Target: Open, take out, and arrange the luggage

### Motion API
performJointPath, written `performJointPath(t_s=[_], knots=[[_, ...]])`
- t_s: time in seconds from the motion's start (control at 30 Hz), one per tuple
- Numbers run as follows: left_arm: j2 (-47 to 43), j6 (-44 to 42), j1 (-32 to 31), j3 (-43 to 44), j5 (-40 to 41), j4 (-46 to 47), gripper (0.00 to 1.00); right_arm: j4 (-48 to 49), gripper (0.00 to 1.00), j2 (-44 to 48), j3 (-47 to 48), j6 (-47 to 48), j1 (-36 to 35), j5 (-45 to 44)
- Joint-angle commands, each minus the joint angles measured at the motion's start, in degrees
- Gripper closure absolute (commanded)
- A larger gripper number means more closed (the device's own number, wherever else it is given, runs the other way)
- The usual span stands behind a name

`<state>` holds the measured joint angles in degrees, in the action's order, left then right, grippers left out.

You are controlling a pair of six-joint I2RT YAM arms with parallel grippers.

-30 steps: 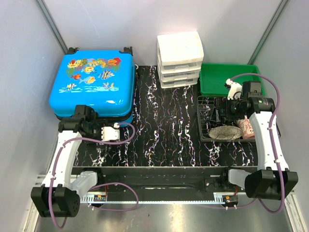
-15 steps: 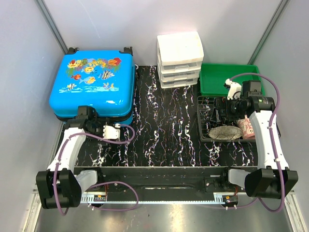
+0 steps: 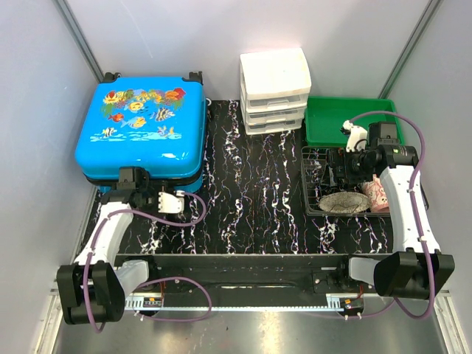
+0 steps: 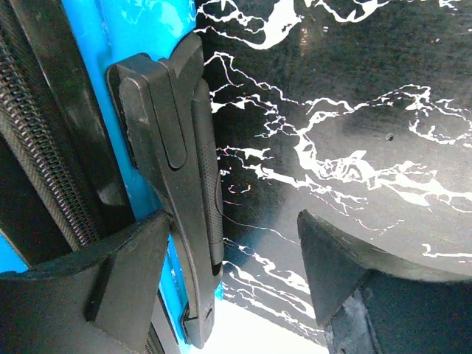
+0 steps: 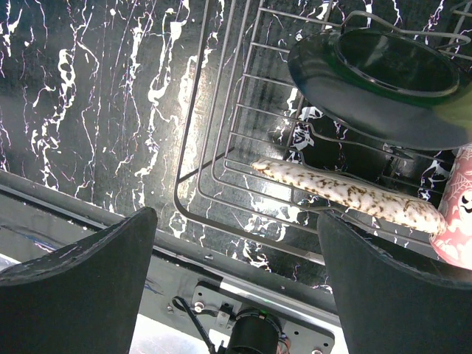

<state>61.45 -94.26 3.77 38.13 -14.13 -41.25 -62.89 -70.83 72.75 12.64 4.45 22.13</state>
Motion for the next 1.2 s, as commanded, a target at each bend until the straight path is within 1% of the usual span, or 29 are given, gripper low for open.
performJointPath(t_s=[0.0, 0.13, 0.17, 0.27, 0.33, 0.43, 0.53, 0.6, 0.7, 0.8, 0.83, 0.9, 0.97, 1.07, 1.17], knots=[[2.2, -1.2, 0.7, -4.4, -0.1, 8.9, 0.27, -0.1, 0.0, 0.0, 1.3, 0.0, 0.1, 1.2], [2.4, -2.5, 0.7, -5.8, 0.7, 7.9, 0.42, -0.4, 0.0, 0.0, 1.2, 0.0, 0.1, 1.2], [1.8, -3.4, 0.8, -6.4, 0.5, 7.2, 0.49, -0.6, 0.0, -0.1, 1.3, 0.2, 0.1, 1.1], [-1.2, -5.0, 0.8, -7.4, -0.5, 2.8, 0.61, -1.0, 0.0, 0.3, 1.5, 0.5, 0.1, 0.7], [-3.3, -6.2, 0.7, -8.2, -0.7, -1.9, 0.65, -1.0, 0.0, 0.6, 1.5, 0.7, 0.1, 0.6], [-7.4, -8.5, 0.7, -9.7, -0.1, -7.8, 0.74, -1.4, 0.0, 0.7, 1.4, 0.9, 0.1, 0.6], [-10.6, -8.8, 1.3, -9.5, -0.3, -13.9, 0.78, -1.6, 0.0, 0.9, 1.4, 1.2, 0.1, 0.7], [-12.0, -8.6, 1.4, -9.1, -0.8, -16.8, 0.78, -1.6, 0.01, 1.0, 1.3, 1.4, 0.1, 0.6], [-13.2, -7.9, 1.8, -8.3, -2.1, -17.4, 0.77, -1.7, 0.0, 1.0, 1.0, 1.5, 0.1, 0.8], [-12.9, -5.1, 1.7, -5.0, -4.4, -17.1, 0.67, -1.8, 0.0, 1.0, 0.9, 1.4, 0.1, 1.1], [-12.0, -4.5, 1.7, -2.9, -4.8, -17.1, 0.56, -1.9, 0.0, 1.0, 0.8, 1.3, 0.1, 1.2], [-11.2, -3.3, 1.7, -1.0, -5.0, -17.1, 0.44, -1.8, 0.0, 1.0, 0.6, 1.4, 0.1, 1.3], [-10.3, -2.3, 1.7, 1.4, -4.9, -17.0, 0.37, -1.7, 0.0, 1.1, 0.5, 1.6, 0.1, 1.4], [-9.2, -2.1, 1.9, 4.0, -4.8, -17.3, 0.34, -1.8, 0.0, 1.2, 0.1, 1.7, 0.1, 1.4], [-8.0, -1.7, 1.9, 6.1, -5.3, -17.2, 0.33, -1.7, 0.0, 1.1, -0.2, 1.8, 0.1, 1.8]])
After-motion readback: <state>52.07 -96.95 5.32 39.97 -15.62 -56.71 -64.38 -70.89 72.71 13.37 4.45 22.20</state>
